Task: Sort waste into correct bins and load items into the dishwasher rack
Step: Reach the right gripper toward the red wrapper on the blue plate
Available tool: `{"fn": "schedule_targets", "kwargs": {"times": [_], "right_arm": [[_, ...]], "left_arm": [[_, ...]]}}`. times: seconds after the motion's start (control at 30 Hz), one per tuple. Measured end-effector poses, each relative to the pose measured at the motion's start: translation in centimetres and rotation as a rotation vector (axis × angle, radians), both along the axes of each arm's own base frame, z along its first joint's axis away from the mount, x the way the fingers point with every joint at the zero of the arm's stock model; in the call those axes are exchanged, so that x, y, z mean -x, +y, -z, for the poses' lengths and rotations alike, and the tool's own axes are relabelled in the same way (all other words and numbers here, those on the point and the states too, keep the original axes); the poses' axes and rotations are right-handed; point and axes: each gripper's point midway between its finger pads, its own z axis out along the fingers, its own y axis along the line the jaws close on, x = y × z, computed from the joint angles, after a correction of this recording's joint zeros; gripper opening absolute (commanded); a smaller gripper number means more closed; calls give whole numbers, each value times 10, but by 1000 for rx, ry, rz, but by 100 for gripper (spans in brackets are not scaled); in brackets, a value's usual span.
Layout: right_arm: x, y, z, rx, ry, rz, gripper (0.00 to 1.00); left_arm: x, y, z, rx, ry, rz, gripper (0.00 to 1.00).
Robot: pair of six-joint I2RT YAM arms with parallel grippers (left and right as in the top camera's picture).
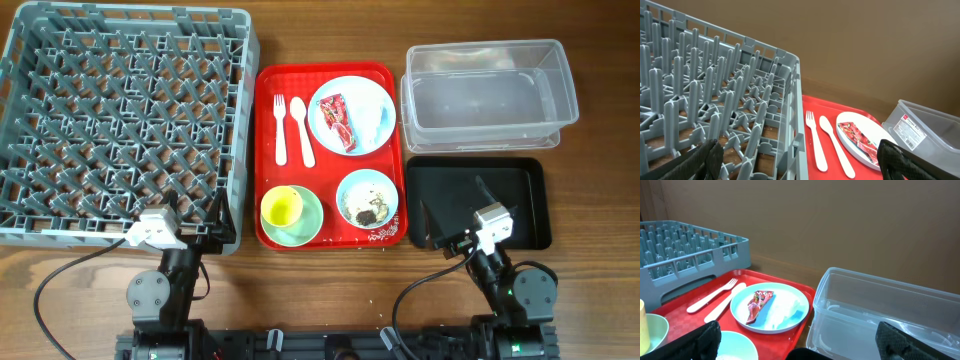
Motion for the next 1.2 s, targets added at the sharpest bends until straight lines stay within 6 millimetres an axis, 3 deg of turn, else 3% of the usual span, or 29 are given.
{"fn": "schedule_targets", "kwargs": {"times": [0.8,1.03,1.2], "right_arm": [[0,0,0,0,0,0,100],[0,1,0,0,0,-3,100],[3,6,-7,-47,-11,-42,100]], "left_arm": [[-1,1,4,0,17,-4,100],[-1,38,4,-57,17,-219,100],[-1,41,-2,-46,-8,-236,100]]}}
